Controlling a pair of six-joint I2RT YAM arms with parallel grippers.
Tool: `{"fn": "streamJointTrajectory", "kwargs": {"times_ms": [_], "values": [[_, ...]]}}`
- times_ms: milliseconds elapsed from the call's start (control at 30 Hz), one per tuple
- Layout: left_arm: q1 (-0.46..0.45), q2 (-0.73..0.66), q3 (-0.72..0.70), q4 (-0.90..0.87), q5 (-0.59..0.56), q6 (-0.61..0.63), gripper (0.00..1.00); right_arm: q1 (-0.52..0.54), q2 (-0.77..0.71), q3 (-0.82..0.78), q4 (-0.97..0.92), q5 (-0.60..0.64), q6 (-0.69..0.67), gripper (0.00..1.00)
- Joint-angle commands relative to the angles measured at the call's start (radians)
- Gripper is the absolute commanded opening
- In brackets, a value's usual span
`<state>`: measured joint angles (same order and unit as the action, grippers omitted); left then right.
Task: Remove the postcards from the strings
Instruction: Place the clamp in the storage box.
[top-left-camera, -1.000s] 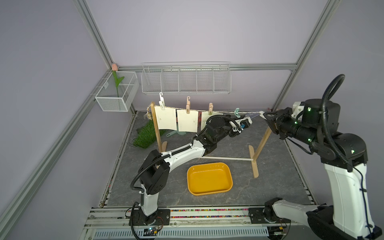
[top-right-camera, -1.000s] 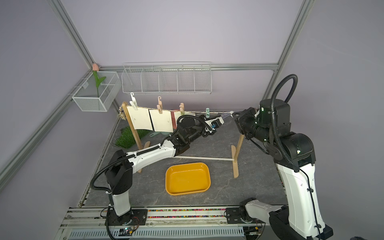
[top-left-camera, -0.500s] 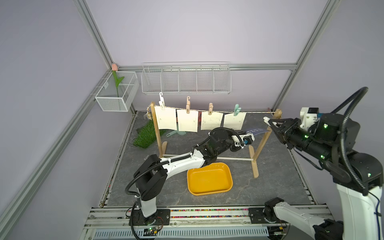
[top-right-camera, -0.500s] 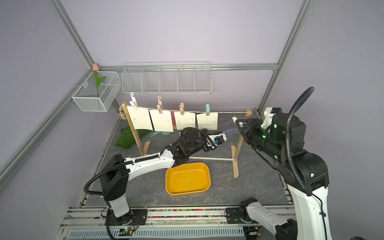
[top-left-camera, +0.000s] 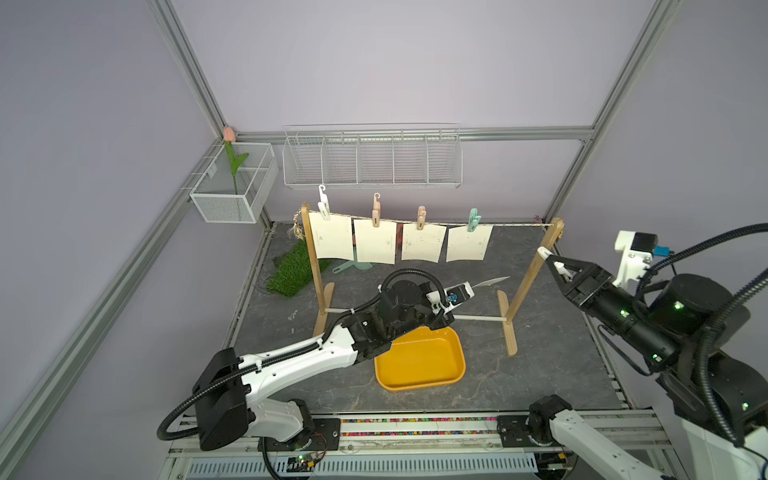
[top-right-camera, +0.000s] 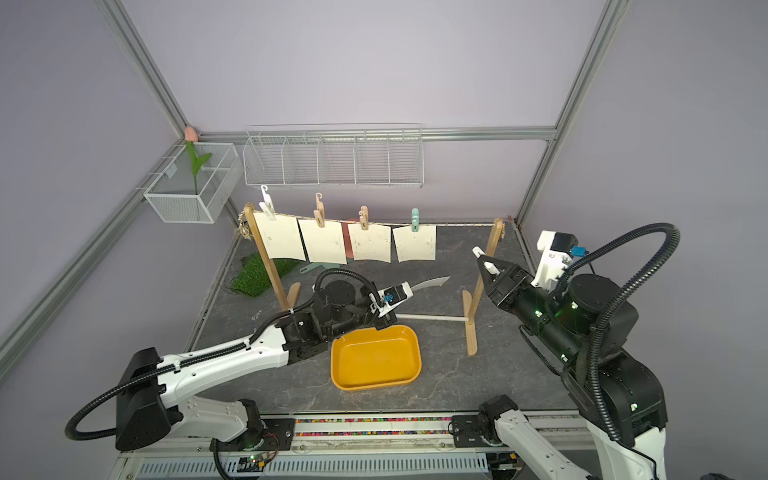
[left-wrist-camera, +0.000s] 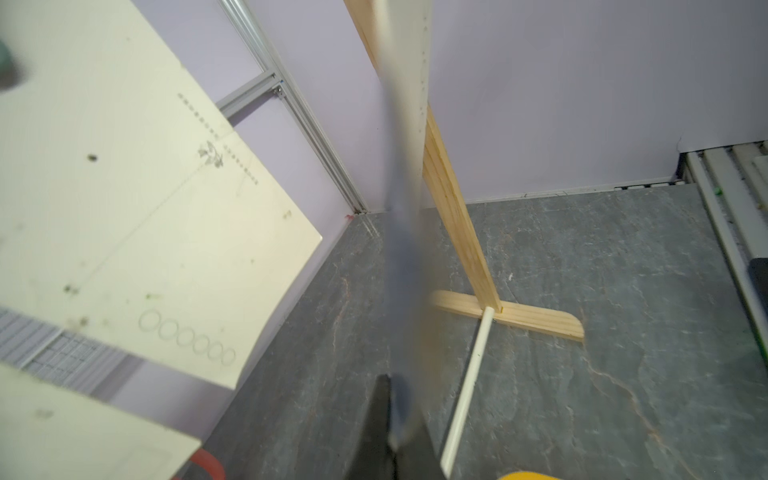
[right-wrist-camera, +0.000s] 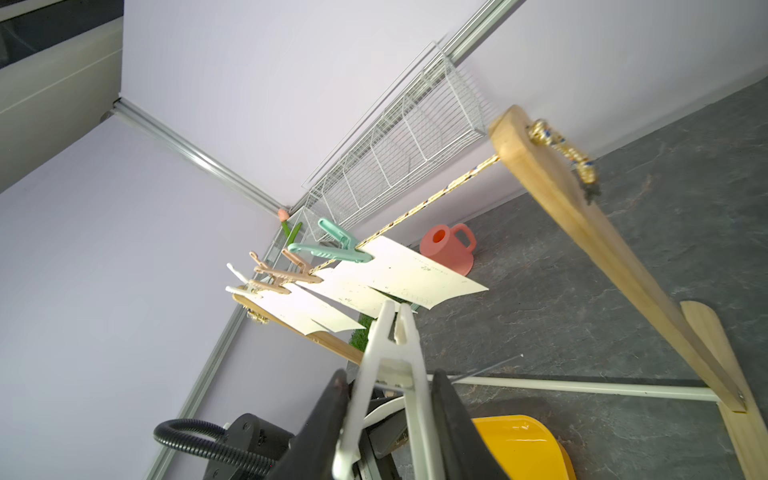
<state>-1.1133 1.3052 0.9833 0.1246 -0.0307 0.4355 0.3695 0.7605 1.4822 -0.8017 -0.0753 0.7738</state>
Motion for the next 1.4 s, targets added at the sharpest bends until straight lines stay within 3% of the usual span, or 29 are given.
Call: {"fn": "streamJointTrajectory", "kwargs": {"times_ms": [0, 167, 333, 433, 600, 833, 1100, 1367], "values": [[-0.005, -0.125, -0.099, -0.151, -0.051, -0.205, 0.00, 0.005, -0.018, -0.118, 0.150, -0.144, -0.092, 0.34], [-0.005, -0.440, -0.221, -0.361, -0.085, -0.442, 0.00, 0.012, -0.046, -0.279, 0.278, -0.260, -0.105, 0.33], [-0.005, -0.742, -0.218, -0.681, -0.299, -0.710, 0.00, 0.060, -0.045, -0.377, 0.320, -0.320, -0.169, 0.33], [-0.004, -0.830, -0.171, -0.851, -0.413, -0.871, 0.00, 0.136, -0.028, -0.432, 0.346, -0.311, -0.220, 0.33], [-0.002, -0.843, -0.101, -1.084, -0.477, -1.105, 0.00, 0.357, 0.047, -0.499, 0.362, -0.166, -0.348, 0.32], [-0.003, -0.731, -0.076, -1.244, -0.368, -1.263, 0.00, 0.600, 0.259, -0.566, 0.428, 0.057, -0.480, 0.31], [0.001, -0.709, -0.109, -1.275, -0.323, -1.337, 0.00, 0.685, 0.532, -0.575, 0.493, 0.164, -0.530, 0.33], [0.001, -0.754, -0.132, -1.269, -0.324, -1.360, 0.00, 0.694, 0.623, -0.658, 0.554, 0.212, -0.494, 0.52]]}}
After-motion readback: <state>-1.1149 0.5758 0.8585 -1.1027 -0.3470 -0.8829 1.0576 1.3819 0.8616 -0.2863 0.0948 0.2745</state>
